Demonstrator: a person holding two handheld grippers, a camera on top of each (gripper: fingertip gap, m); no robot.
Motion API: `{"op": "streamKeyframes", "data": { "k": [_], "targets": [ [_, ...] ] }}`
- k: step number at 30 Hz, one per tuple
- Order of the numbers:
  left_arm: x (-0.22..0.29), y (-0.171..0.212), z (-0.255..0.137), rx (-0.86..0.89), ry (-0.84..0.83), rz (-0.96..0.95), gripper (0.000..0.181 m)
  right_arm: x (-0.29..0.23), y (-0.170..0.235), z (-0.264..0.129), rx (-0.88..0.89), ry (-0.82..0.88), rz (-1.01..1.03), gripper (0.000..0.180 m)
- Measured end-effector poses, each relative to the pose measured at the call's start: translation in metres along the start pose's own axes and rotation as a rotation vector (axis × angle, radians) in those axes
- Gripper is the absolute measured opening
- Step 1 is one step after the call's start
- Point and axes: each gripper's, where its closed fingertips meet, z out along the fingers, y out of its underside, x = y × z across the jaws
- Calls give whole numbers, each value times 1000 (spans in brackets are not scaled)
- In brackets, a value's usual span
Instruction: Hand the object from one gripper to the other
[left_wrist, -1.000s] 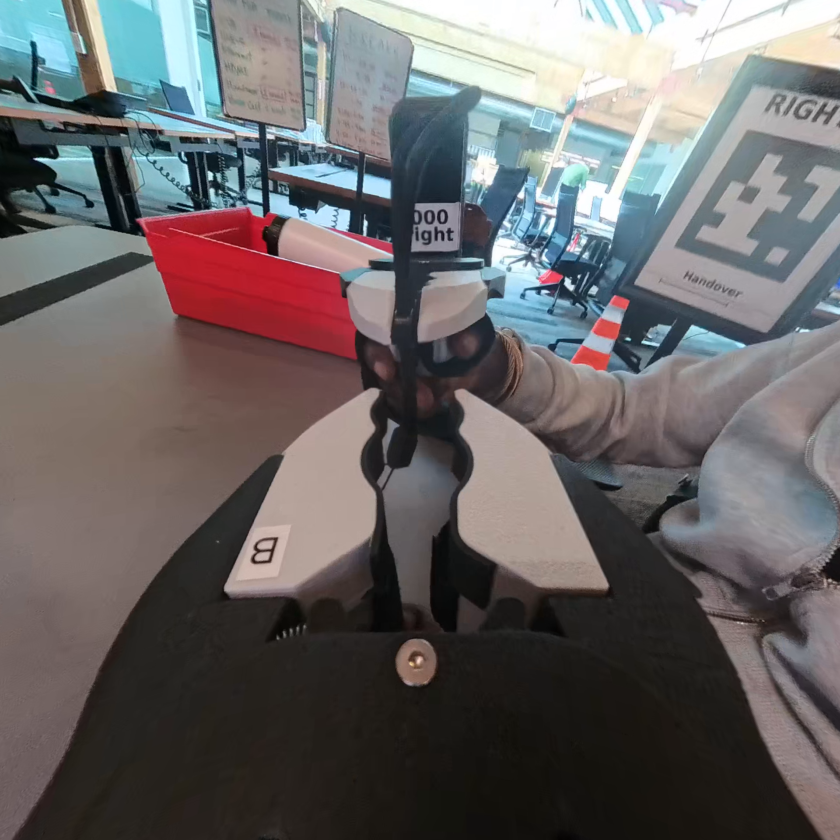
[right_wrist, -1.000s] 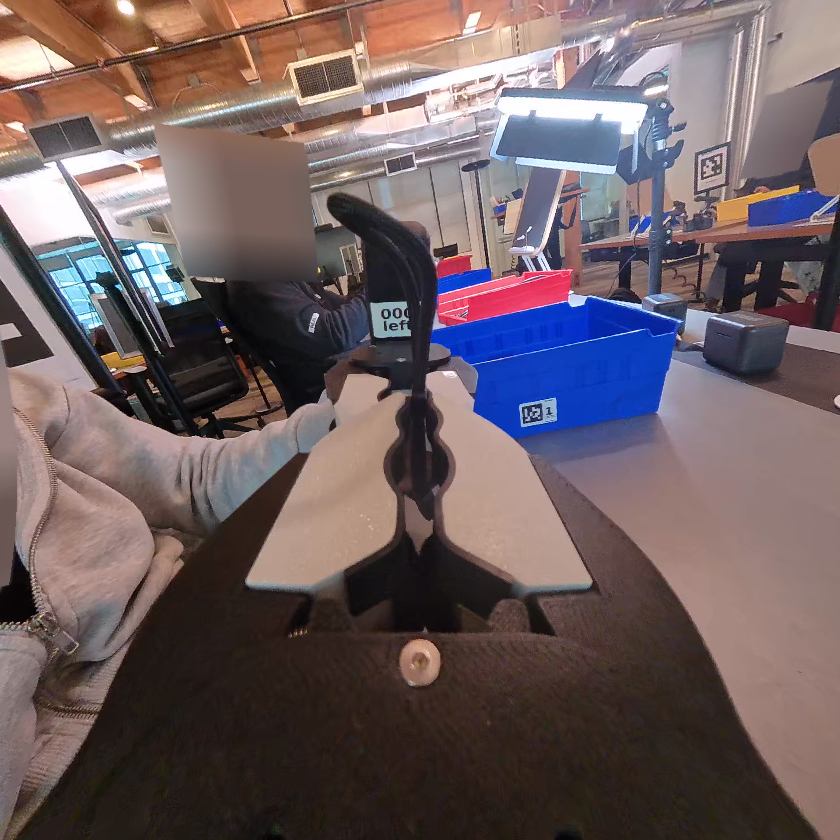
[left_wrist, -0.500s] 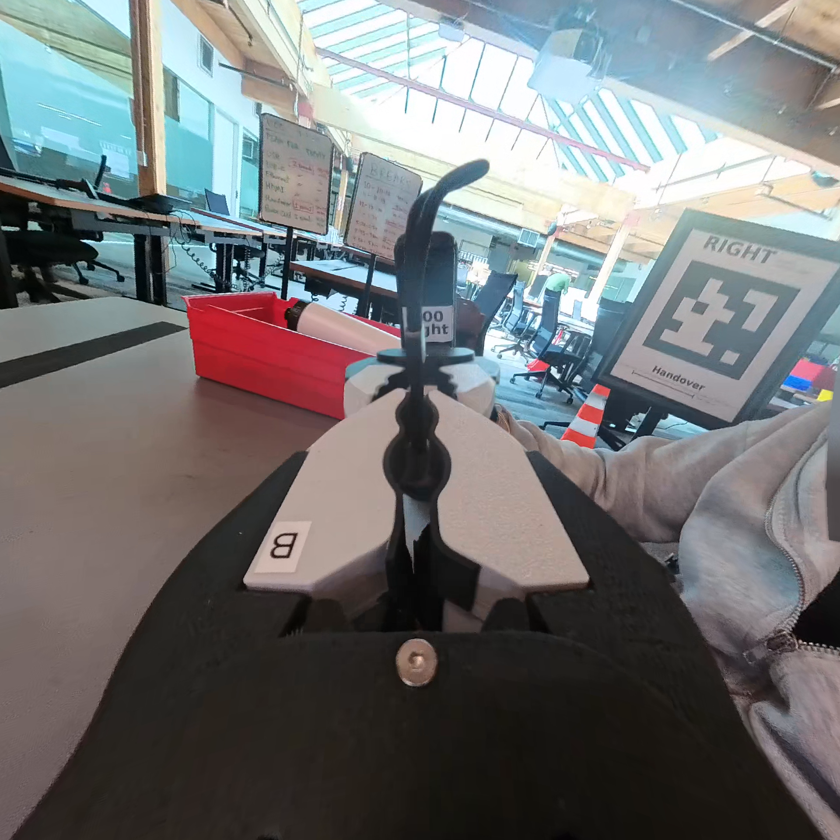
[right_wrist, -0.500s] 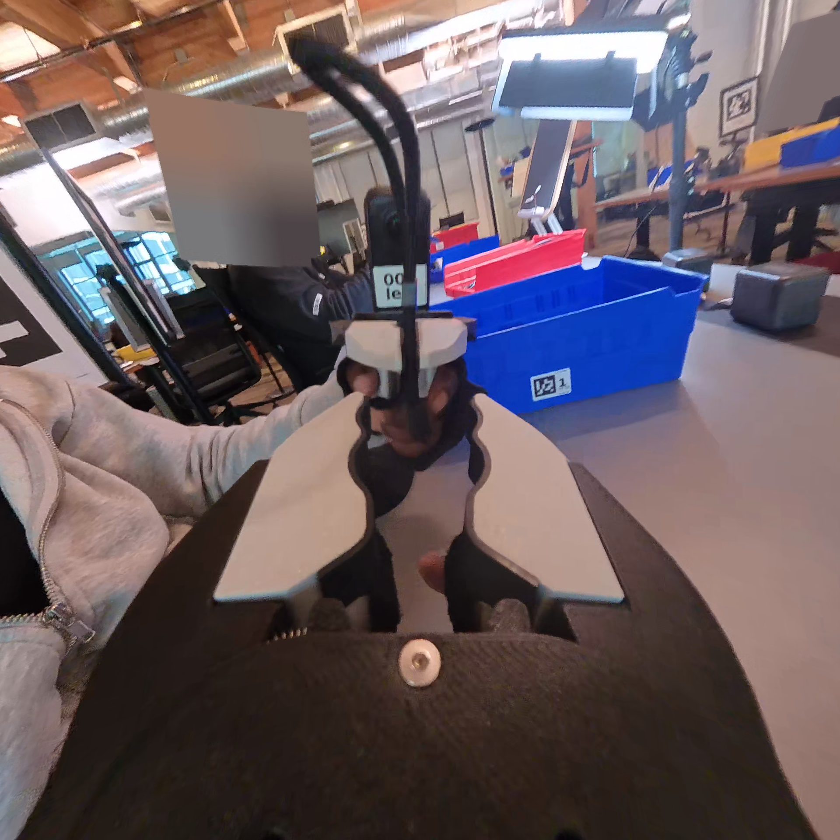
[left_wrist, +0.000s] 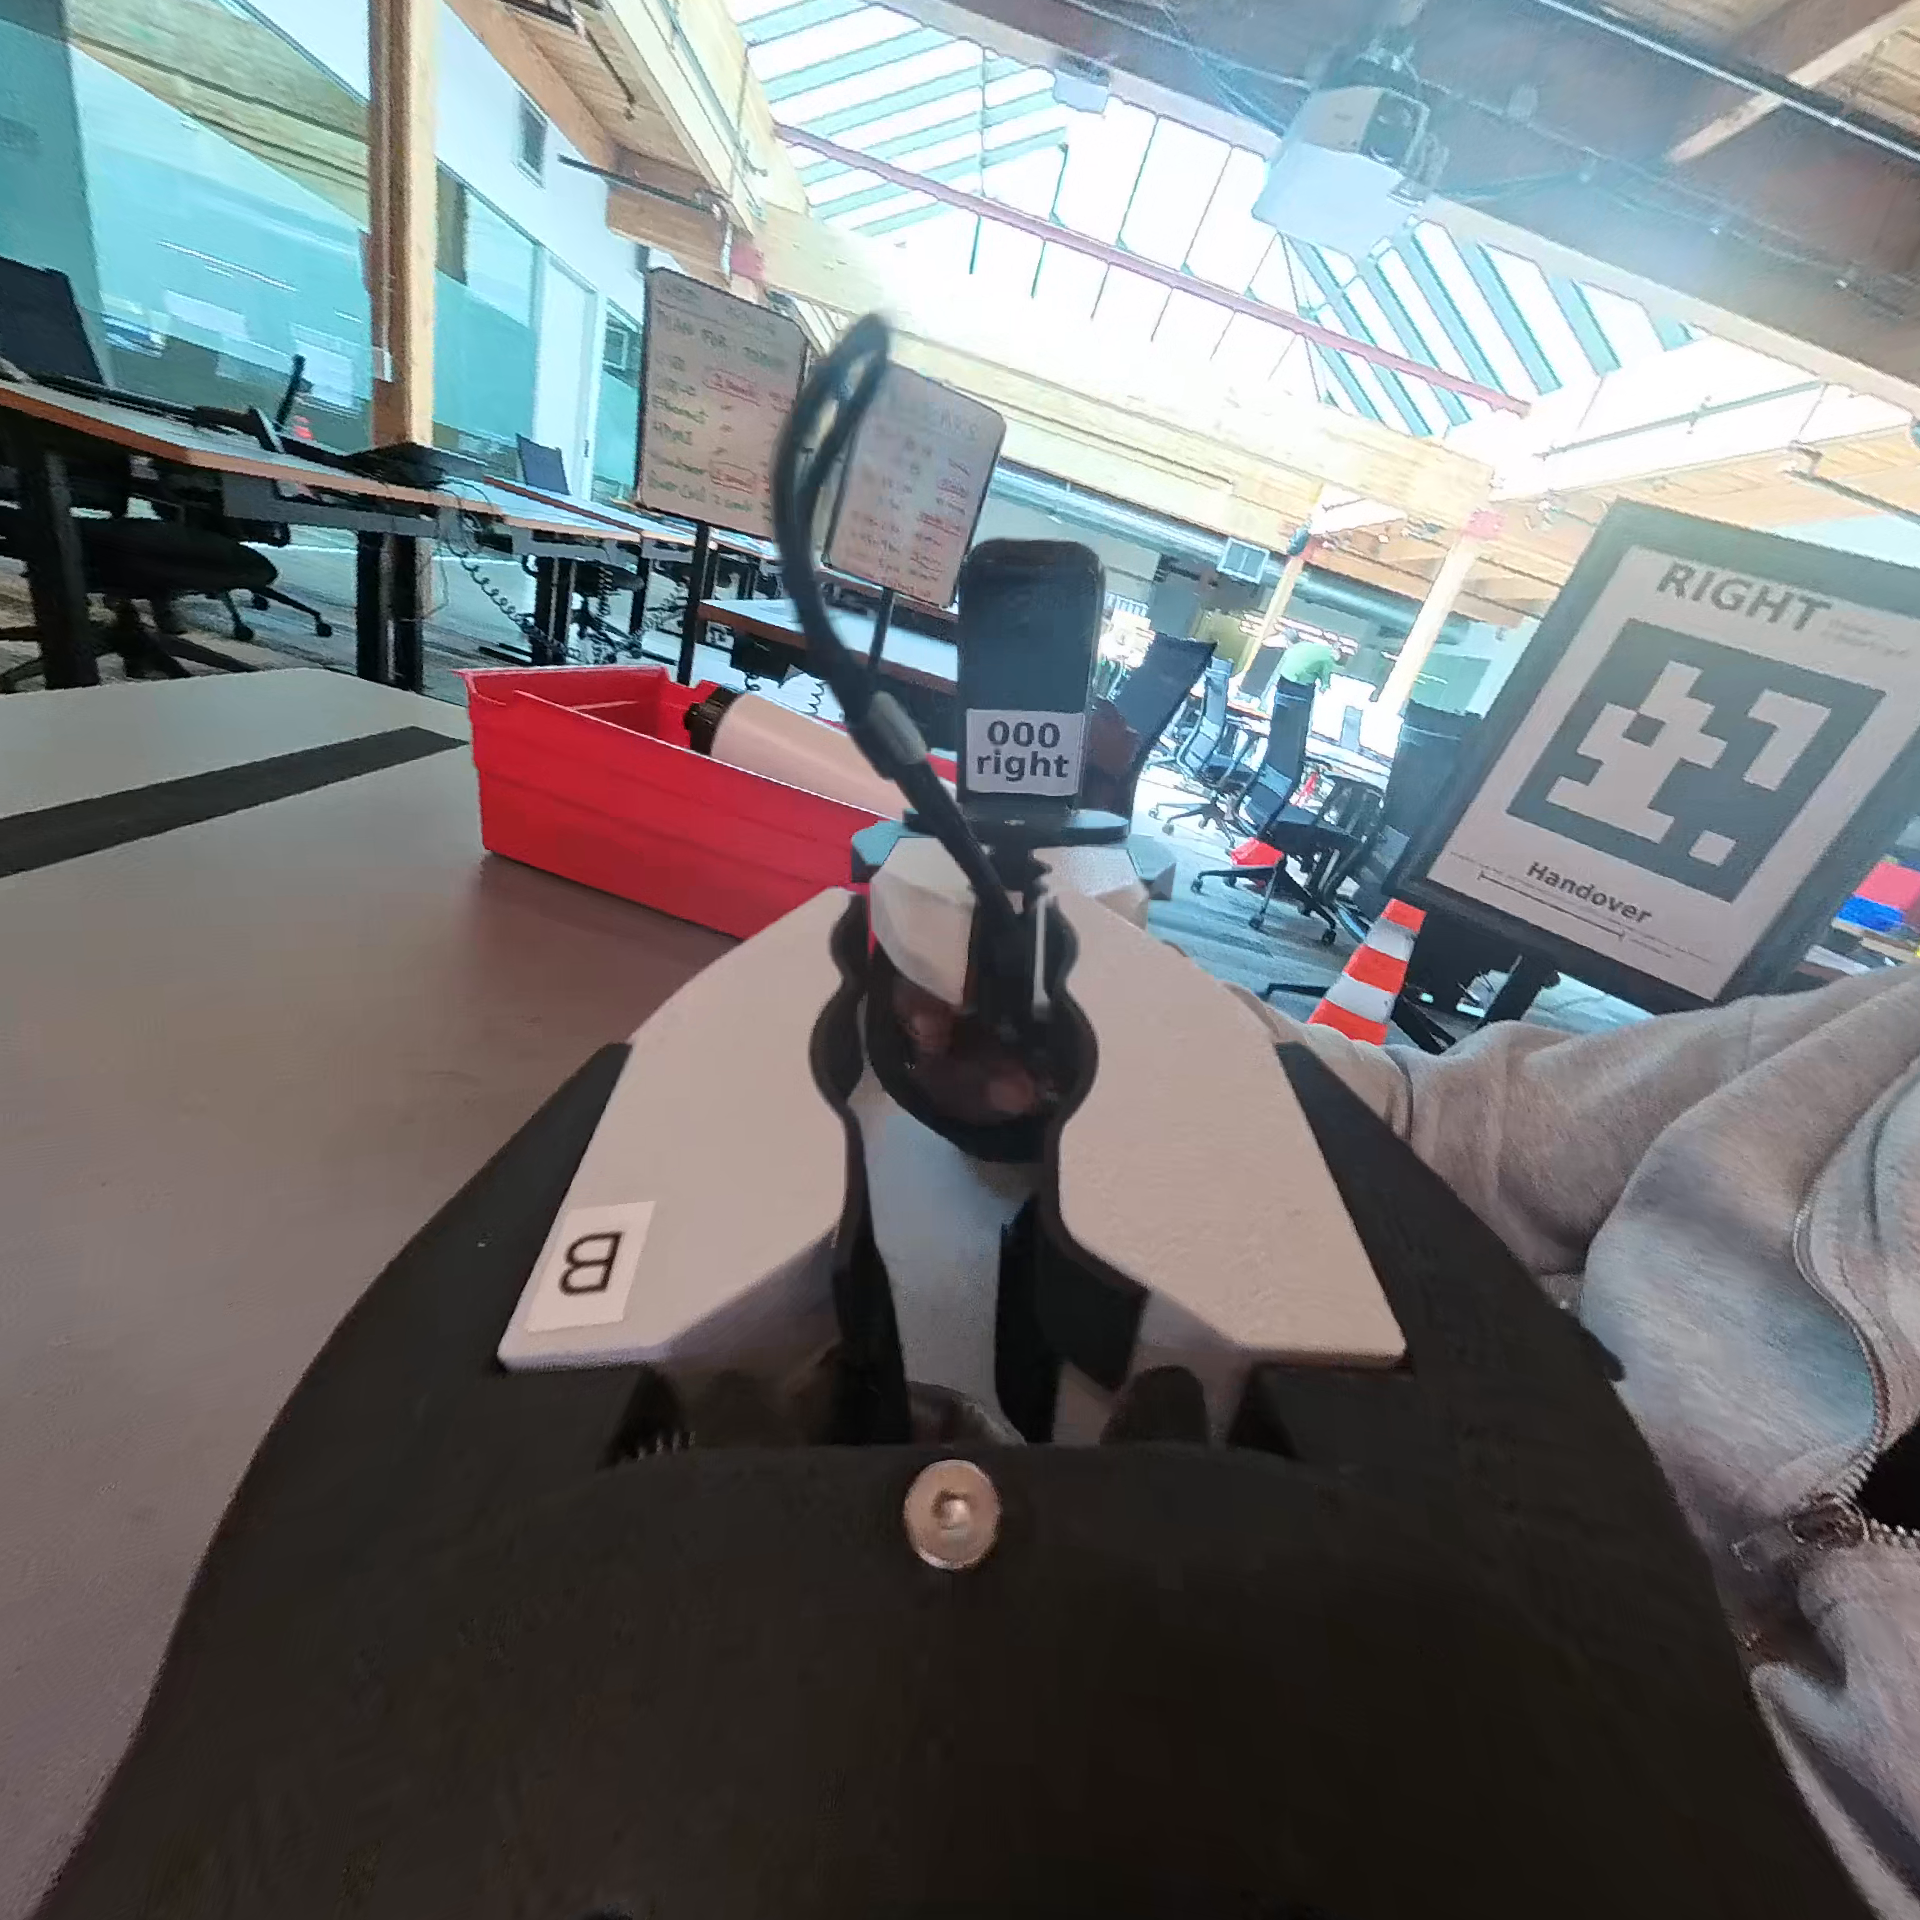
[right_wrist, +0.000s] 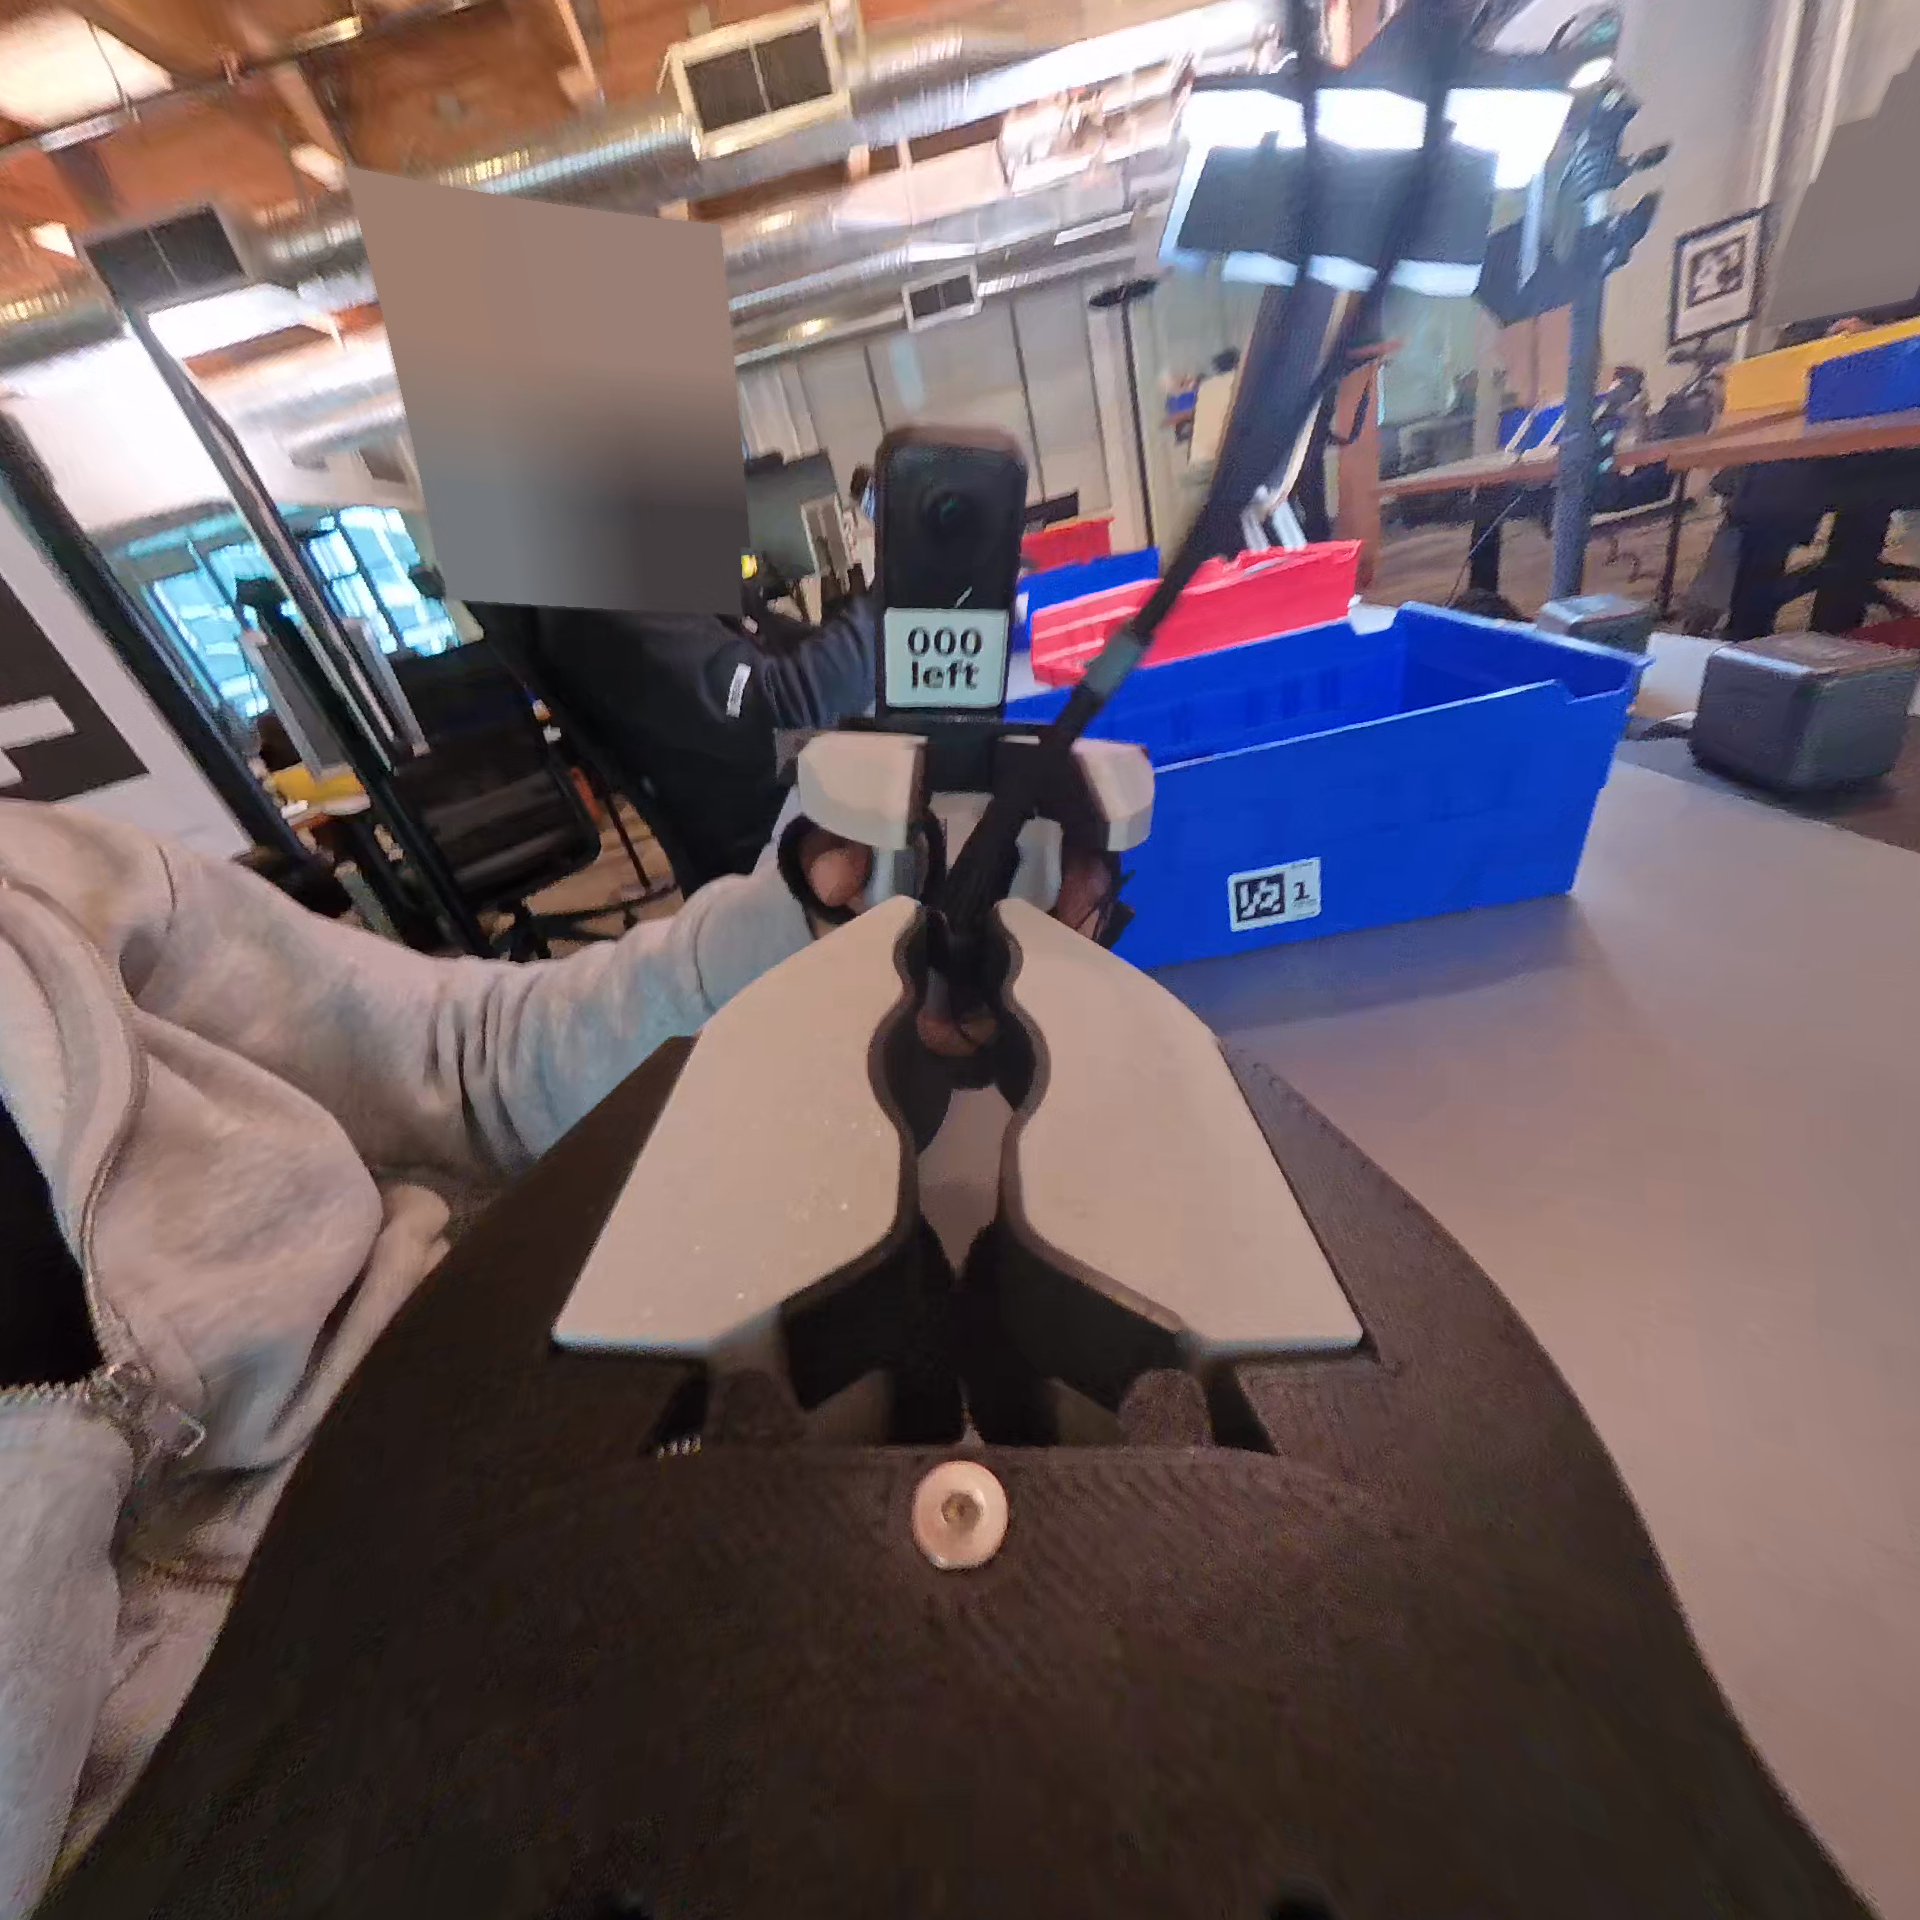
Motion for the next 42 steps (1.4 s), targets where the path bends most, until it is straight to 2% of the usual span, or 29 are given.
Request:
{"op": "streamKeyframes", "data": {
  "k": [3, 7, 12, 18, 23, 26, 32, 34, 38, 40, 42],
  "targets": [
    [-2, 0, -1, -3, -11, -8, 34, 6, -14, -9, 87, 28, 20, 9],
    [0, 17, 6, -98, -2, 14, 35, 8, -25, -16, 158, 26, 51, 9],
    [3, 31, 14, -155, -8, 52, 34, 4, -21, -12, 137, 8, 43, 10],
    [7, 25, 15, -102, 16, 41, 24, -3, -14, -5, 117, -44, 66, 10],
    [10, 25, 16, -89, 49, -12, 22, -2, -12, -2, 125, -20, 29, 9],
    [11, 22, 15, -65, 61, -23, 8, -1, -14, -3, 138, 3, -10, 8],
    [14, 22, 13, -83, 84, -65, 7, -3, -14, -3, 120, 0, -33, 8],
    [13, 18, 10, -64, 93, -97, 7, -1, -14, -6, 93, 24, -59, 15],
    [6, 6, 2, -2, 84, -160, 7, 8, -18, -18, 22, 128, -238, 27],
    [6, 6, 0, -11, 94, -197, 7, 17, -26, -26, 8, 290, -506, 32],
    [9, 11, 0, -45, 124, -236, 7, 24, -32, -35, -57, 497, -899, 31]
  ]
}}
